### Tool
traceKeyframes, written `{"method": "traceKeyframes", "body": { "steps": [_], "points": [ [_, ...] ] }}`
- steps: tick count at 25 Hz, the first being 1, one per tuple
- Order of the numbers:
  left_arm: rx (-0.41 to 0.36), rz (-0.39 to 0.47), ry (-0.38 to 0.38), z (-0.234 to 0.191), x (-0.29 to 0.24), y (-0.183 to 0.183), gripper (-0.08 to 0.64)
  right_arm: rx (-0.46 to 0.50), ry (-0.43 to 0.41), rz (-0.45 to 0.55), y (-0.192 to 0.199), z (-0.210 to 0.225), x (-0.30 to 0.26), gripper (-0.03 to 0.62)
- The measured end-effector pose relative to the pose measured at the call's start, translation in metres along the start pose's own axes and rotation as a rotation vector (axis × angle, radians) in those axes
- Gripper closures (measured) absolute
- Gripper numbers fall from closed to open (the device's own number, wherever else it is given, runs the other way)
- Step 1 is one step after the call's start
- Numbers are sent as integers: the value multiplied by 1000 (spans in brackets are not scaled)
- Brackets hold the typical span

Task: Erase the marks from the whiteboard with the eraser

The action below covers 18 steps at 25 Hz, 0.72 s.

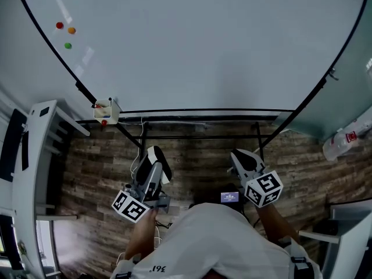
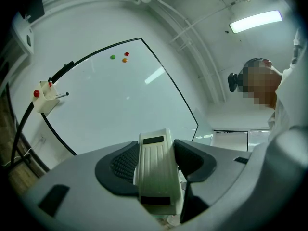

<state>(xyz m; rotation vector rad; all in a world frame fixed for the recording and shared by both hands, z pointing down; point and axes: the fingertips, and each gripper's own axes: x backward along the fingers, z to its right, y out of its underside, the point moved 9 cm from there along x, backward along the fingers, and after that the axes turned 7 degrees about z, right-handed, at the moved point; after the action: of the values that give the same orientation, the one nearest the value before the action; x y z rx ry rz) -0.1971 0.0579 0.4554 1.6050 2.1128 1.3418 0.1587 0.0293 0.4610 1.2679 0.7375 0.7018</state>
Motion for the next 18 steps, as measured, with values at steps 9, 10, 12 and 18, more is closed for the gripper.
{"method": "traceKeyframes", "body": {
  "steps": [9,10,12,18],
  "points": [
    [8,-9,10,4,3,3,321,2,7,-15,3,0,4,562],
    [8,-10,10,4,3,3,321,2,6,-17,3,-1,4,563],
    [7,-13,10,5,4,4,321,2,4,-18,3,-1,4,565],
    [11,-25,9,6,7,7,321,7,4,-24,5,-2,6,566]
  ]
}}
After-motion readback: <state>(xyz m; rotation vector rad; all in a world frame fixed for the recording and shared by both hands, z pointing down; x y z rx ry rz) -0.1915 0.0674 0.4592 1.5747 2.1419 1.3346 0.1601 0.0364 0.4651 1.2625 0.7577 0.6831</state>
